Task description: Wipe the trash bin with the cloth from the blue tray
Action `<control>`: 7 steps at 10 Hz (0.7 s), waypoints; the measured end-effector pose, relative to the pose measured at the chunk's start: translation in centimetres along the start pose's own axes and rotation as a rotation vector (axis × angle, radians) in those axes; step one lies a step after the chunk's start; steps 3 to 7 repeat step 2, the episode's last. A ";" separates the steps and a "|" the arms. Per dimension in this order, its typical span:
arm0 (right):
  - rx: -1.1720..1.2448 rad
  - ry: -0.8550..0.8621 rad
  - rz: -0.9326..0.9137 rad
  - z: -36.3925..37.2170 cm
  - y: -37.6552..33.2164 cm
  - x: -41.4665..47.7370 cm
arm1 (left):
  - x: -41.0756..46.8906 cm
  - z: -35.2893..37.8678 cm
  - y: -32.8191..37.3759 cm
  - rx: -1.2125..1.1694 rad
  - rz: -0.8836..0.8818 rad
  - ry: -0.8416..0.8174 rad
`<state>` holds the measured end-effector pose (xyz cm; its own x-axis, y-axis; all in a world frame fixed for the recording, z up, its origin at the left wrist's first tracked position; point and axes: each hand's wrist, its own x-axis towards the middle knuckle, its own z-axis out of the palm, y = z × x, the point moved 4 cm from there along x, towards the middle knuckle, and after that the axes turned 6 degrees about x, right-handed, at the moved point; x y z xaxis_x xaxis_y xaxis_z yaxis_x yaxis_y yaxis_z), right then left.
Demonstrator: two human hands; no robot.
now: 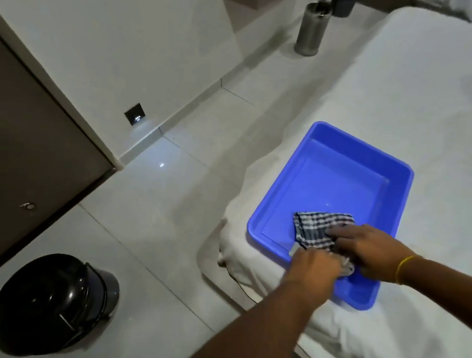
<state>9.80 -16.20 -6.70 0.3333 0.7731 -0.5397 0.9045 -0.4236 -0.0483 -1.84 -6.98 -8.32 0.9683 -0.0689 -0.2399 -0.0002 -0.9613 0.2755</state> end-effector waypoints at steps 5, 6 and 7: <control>0.054 -0.037 -0.039 -2.3 -2.7 -0.2 | -1.6 -2.8 -1.7 0.083 -0.122 0.055; 0.054 -0.037 -0.039 -2.3 -2.7 -0.2 | -1.6 -2.8 -1.7 0.083 -0.122 0.055; 0.054 -0.037 -0.039 -2.3 -2.7 -0.2 | -1.6 -2.8 -1.7 0.083 -0.122 0.055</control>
